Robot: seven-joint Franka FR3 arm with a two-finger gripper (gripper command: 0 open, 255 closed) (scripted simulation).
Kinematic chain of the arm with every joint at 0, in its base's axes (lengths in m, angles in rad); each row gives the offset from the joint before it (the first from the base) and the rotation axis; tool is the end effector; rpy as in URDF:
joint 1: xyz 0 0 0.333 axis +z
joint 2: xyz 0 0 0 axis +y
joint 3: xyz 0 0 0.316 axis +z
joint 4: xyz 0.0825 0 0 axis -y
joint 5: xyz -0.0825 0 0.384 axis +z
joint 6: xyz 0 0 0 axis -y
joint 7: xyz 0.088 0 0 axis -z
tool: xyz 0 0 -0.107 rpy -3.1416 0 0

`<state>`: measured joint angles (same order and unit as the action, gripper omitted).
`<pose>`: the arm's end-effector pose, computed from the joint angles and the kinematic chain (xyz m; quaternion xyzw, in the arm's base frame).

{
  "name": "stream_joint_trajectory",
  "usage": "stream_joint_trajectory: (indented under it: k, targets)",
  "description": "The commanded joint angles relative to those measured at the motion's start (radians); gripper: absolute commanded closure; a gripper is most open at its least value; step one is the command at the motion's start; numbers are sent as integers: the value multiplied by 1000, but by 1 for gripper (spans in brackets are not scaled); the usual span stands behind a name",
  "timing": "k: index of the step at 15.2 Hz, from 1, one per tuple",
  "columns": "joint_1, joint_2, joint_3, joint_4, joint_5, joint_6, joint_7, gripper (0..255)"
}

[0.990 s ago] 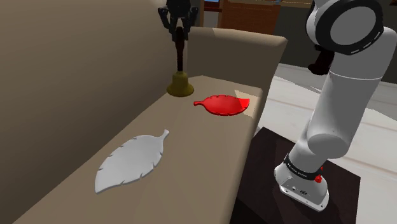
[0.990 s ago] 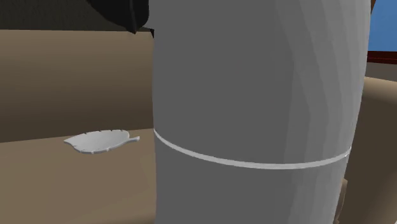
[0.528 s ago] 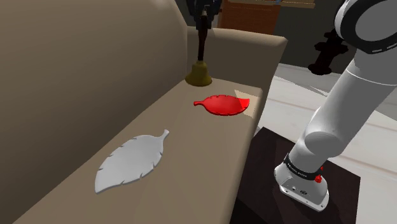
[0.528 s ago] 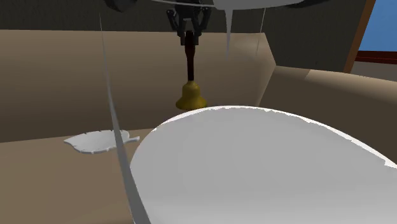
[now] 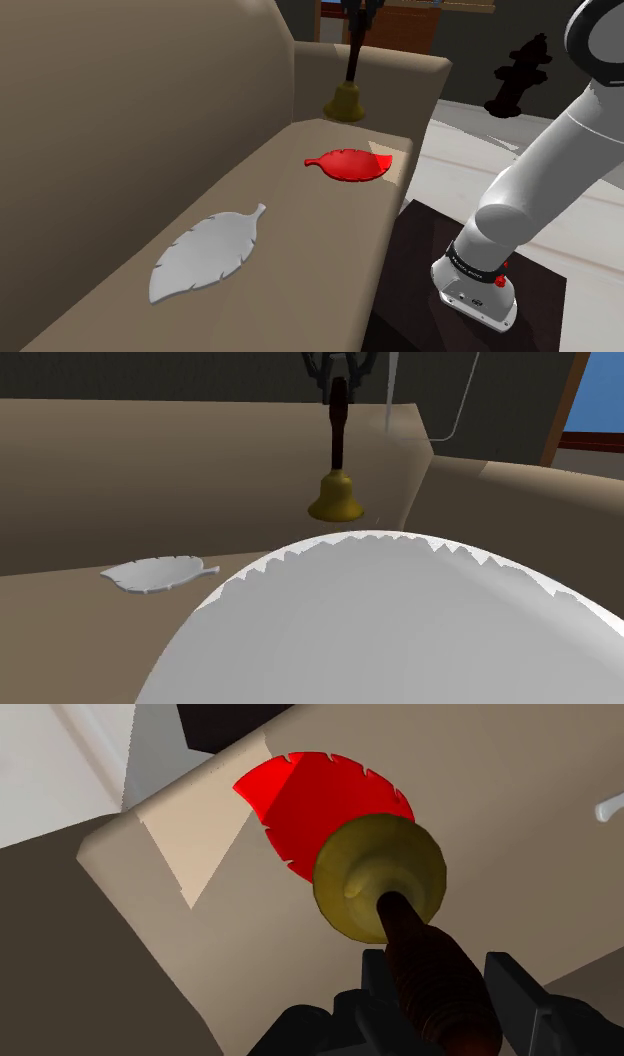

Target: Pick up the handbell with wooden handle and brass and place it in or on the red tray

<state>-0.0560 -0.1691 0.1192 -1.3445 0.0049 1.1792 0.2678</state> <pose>0.4382 0.0365 0.7751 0.9948 -0.1020 0.0026 0.0074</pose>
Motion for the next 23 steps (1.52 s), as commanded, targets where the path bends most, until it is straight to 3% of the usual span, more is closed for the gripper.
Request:
stream_joint_trajectory:
  k: [1, 23]
  targets:
    - [-20, -31, -33, -6, -2, -25, -55, 255]
    - [-17, -209, -40, -510, 10, 302, -62, 255]
